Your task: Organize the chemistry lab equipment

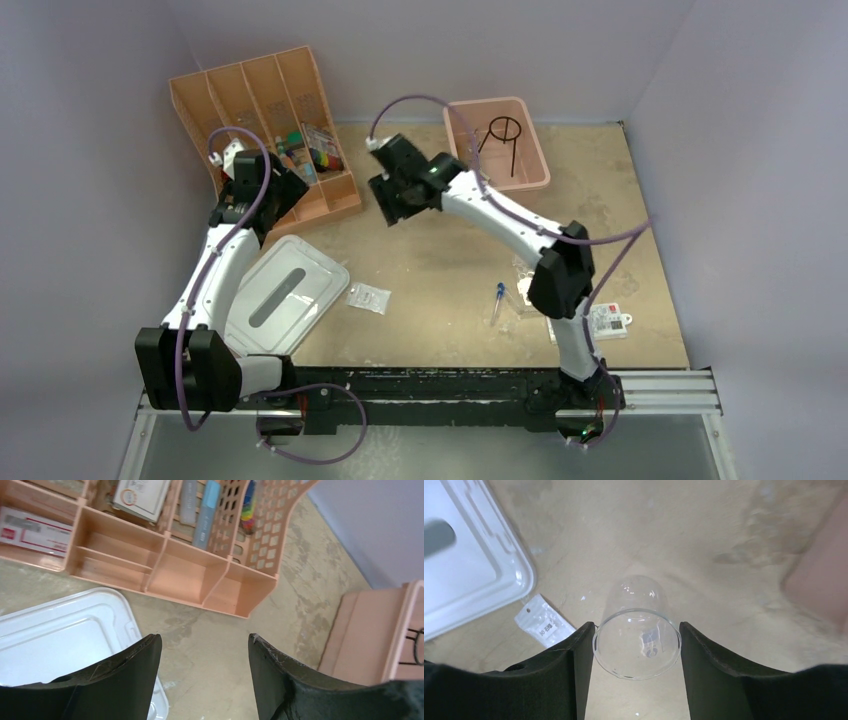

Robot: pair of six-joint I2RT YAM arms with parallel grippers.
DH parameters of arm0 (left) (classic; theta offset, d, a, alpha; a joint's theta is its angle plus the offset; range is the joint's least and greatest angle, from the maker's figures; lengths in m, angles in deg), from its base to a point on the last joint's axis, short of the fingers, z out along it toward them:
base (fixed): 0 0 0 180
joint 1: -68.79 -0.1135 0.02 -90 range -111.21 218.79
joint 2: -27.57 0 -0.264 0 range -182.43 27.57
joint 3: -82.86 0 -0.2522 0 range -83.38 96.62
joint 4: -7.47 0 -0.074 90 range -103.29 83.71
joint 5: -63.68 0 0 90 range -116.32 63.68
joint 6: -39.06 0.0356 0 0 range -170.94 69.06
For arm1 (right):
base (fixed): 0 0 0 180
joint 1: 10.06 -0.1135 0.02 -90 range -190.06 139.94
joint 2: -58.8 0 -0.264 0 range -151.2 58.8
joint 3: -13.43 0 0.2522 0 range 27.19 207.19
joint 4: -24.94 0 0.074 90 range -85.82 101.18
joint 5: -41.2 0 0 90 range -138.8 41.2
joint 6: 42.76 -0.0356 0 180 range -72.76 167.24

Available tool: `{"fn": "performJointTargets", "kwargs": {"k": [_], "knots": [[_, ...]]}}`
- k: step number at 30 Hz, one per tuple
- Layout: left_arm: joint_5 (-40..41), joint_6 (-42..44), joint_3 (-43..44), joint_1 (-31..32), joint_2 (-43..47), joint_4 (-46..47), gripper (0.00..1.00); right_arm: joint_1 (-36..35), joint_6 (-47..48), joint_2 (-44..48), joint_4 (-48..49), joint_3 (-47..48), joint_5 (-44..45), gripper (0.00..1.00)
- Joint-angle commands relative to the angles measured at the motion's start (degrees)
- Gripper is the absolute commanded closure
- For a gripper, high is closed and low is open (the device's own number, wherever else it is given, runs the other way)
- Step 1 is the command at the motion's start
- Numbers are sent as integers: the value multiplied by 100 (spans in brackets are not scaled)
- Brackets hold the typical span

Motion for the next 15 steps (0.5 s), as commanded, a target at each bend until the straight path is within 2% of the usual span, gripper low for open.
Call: {"fn": "performJointTargets", "kwargs": {"k": [1, 11, 15], "knots": [[-703, 151, 3, -33, 121, 697, 37, 693, 225, 950, 40, 448, -1, 51], [-1546, 266, 17, -4, -21, 1431, 38, 2381, 678, 1774, -144, 443, 670, 49], [-1548, 268, 137, 4, -150, 1489, 38, 2970, 751, 1973, 4, -154, 522, 49]]}}
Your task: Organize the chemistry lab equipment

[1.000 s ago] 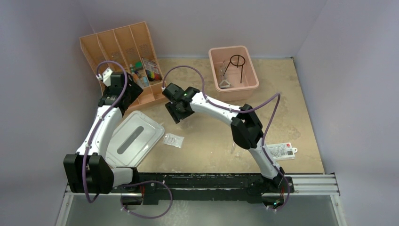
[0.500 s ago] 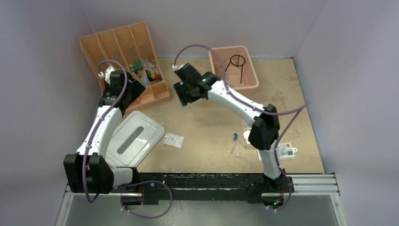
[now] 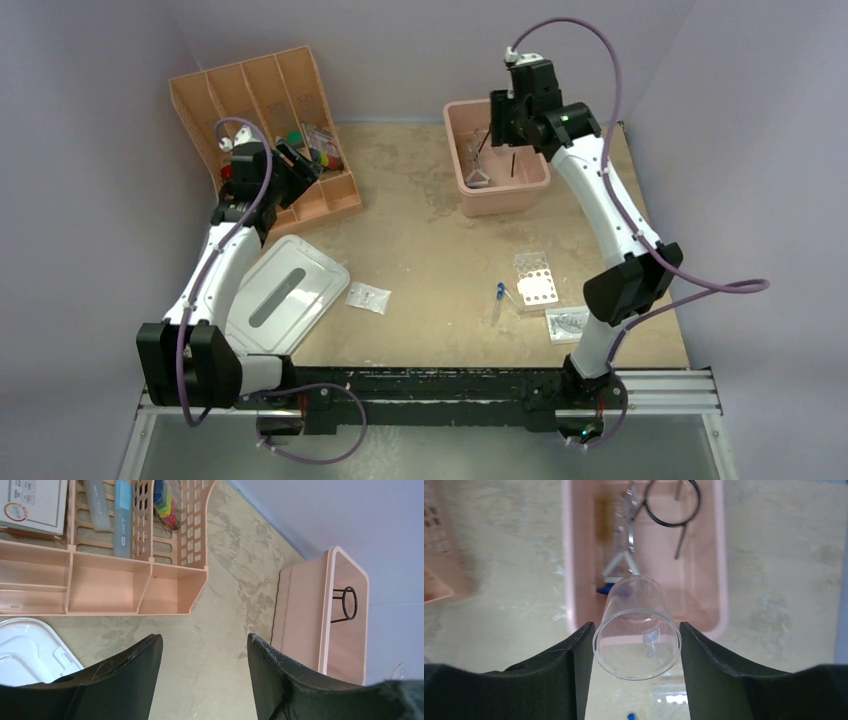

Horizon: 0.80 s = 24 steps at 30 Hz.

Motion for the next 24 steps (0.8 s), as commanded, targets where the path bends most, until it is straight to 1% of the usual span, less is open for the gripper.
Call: {"fn": "performJointTargets", "kwargs": {"k": [1, 5, 8, 13, 18, 24], "knots": [[-223, 122, 179, -1, -148, 456, 38, 482, 246, 264, 51, -541, 9, 49], [-233, 117, 316, -1, -302, 475, 39, 867, 363, 60, 222, -833, -175, 49], [-228, 126, 414, 2, -405, 477, 39, 1002, 423, -352, 267, -697, -275, 50], [-201, 160, 567, 3, -535, 442, 39, 1036, 461, -1041, 218, -243, -271, 50], [-141, 232, 607, 1, -596, 378, 39, 1081, 520, -1433, 332, -158, -253, 50], [-365, 404, 685, 7, -704, 424, 39, 1194, 658, -1857, 486, -98, -423, 49]]}}
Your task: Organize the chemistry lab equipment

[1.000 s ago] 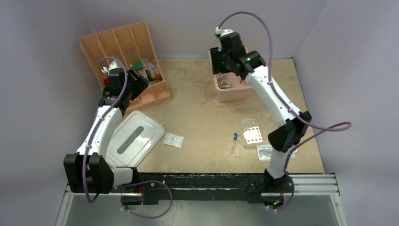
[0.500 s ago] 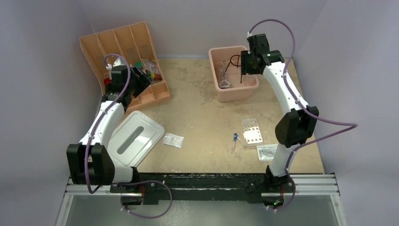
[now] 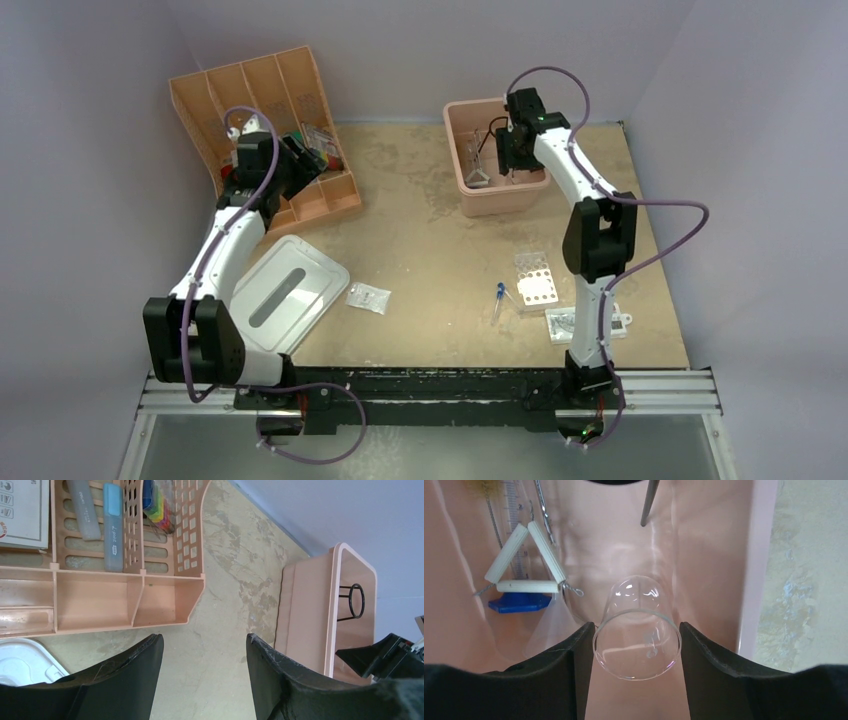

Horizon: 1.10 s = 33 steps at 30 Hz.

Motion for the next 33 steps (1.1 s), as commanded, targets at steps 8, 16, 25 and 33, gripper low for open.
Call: {"fn": "performJointTargets", "kwargs": {"k": [8, 16, 25, 33], "knots": [[-212, 289, 410, 7, -193, 367, 40, 364, 264, -357, 433, 341, -752, 46], [-214, 276, 576, 7, -421, 391, 40, 416, 227, -718, 467, 517, -909, 44], [-332, 317, 629, 30, -499, 435, 40, 411, 139, -654, 508, 606, -447, 26], [-365, 541, 717, 253, -480, 436, 40, 410, -6, -9, 518, 627, -424, 19]]}}
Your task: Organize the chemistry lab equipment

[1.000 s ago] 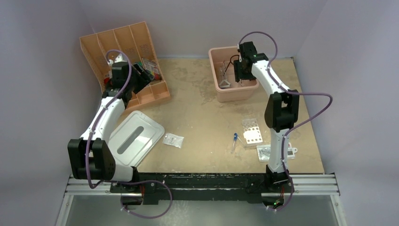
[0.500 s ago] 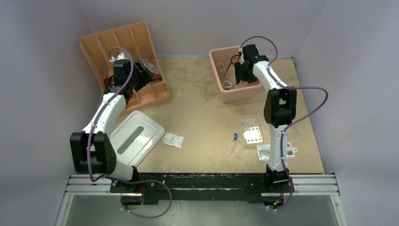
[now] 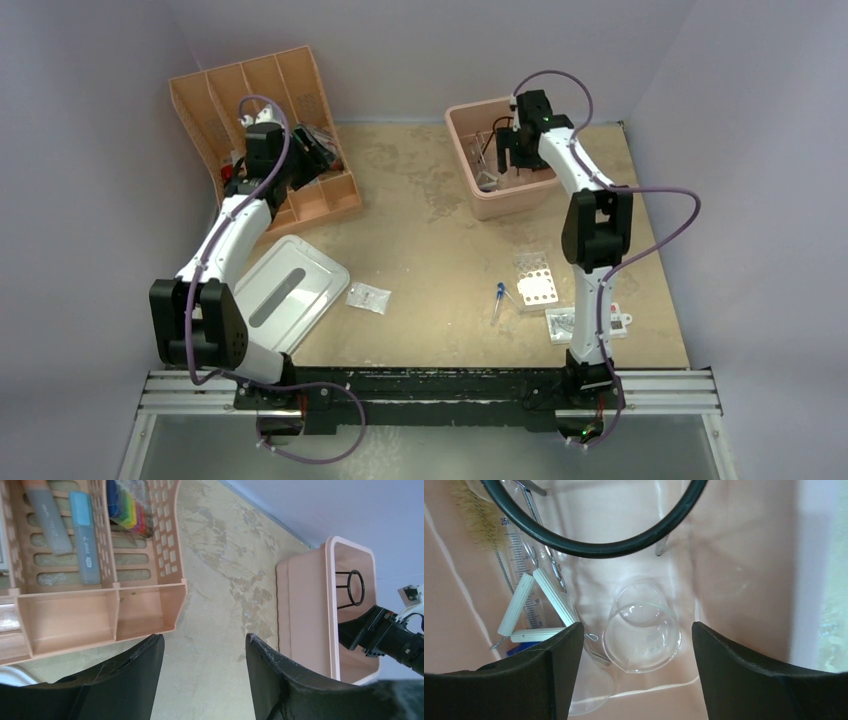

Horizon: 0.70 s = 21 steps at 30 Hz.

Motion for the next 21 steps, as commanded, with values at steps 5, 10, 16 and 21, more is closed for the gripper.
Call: {"fn": "performJointTargets", "kwargs": {"k": [5, 10, 16, 21], "knots": [[-49, 266, 287, 253, 63, 284, 40, 29, -134, 1276, 110, 268, 117, 17], [68, 237, 161, 338, 189, 273, 40, -122, -131, 1870, 318, 18, -99, 18], [748, 219, 130, 341, 402, -65, 40, -1018, 159, 2627, 1089, -925, -315, 19], [1496, 103, 133, 337, 588, -450, 40, -1913, 255, 3062, 1841, -1864, -825, 20]]}}
